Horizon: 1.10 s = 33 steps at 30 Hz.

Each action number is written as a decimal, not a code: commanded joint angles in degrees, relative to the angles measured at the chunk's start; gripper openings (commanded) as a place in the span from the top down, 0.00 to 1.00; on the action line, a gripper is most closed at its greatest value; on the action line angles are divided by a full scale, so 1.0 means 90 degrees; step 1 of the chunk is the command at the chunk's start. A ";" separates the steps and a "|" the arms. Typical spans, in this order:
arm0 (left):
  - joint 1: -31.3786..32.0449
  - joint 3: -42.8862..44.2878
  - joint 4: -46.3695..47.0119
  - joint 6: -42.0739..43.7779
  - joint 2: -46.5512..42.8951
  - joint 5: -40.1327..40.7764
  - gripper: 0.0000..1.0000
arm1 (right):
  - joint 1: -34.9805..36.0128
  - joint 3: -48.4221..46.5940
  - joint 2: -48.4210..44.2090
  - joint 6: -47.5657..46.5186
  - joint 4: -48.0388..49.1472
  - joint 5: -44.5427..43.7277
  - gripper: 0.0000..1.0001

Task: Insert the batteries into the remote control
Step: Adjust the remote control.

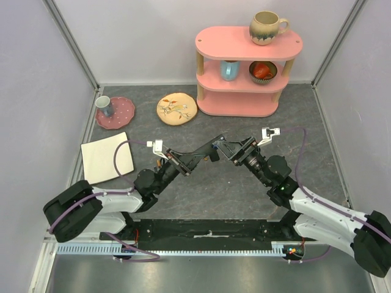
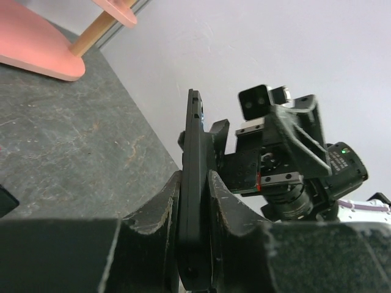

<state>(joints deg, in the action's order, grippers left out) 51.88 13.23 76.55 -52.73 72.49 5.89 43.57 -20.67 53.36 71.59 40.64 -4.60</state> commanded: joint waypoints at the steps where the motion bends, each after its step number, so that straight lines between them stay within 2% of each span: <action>1: -0.0363 -0.0171 0.1183 -0.0273 -0.0425 -0.0077 0.98 | -0.0173 -0.0671 -0.0587 -0.0717 -0.1261 0.0296 0.12; 3: -0.0694 -0.0172 0.0677 -0.0497 -0.0728 -0.0614 0.98 | -0.0426 -0.1042 -0.0820 -0.1223 -0.2273 0.0500 0.10; 7: -0.1261 0.0139 -0.1429 -0.0645 -0.1598 -0.2087 0.98 | -0.0953 -0.1550 -0.0998 -0.2160 -0.3528 0.1037 0.09; 9: -0.1553 0.0316 -0.2029 -0.0645 -0.1989 -0.2947 0.98 | -0.1256 -0.1911 -0.0843 -0.2504 -0.4082 0.1320 0.09; 13: -0.1867 0.0950 -0.3668 -0.0489 -0.2185 -0.4489 0.98 | -0.1676 -0.2420 -0.0481 -0.2993 -0.4409 0.2188 0.08; 14: -0.1897 0.1251 -0.4349 -0.0411 -0.2166 -0.5063 0.98 | -0.1774 -0.2585 -0.0432 -0.3090 -0.4408 0.2384 0.09; 17: -0.1994 0.1741 -0.5251 -0.0031 -0.1981 -0.6011 0.98 | -0.1989 -0.2946 -0.0139 -0.3296 -0.4448 0.3204 0.09; 20: -0.2043 0.2171 -0.6140 0.0321 -0.1717 -0.6696 0.98 | -0.2185 -0.3201 0.0212 -0.3404 -0.4496 0.4198 0.08; 25: -0.2053 0.3175 -0.8189 0.1385 -0.0889 -0.7187 0.98 | -0.2205 -0.3290 0.0594 -0.3667 -0.4838 0.5061 0.09; 29: -0.2053 0.3568 -0.8467 0.1931 -0.0565 -0.7977 0.98 | -0.2195 -0.2969 0.0478 -0.4009 -0.5043 0.5384 0.14; 33: -0.2073 0.3910 -0.9101 0.2450 -0.0506 -0.8252 0.98 | -0.2205 -0.2568 0.0341 -0.4175 -0.5082 0.5793 0.18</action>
<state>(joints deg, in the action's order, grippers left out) 33.67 43.57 1.56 -39.29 68.03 -60.38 23.99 -46.48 58.13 37.15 -3.66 40.88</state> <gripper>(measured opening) 0.247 0.832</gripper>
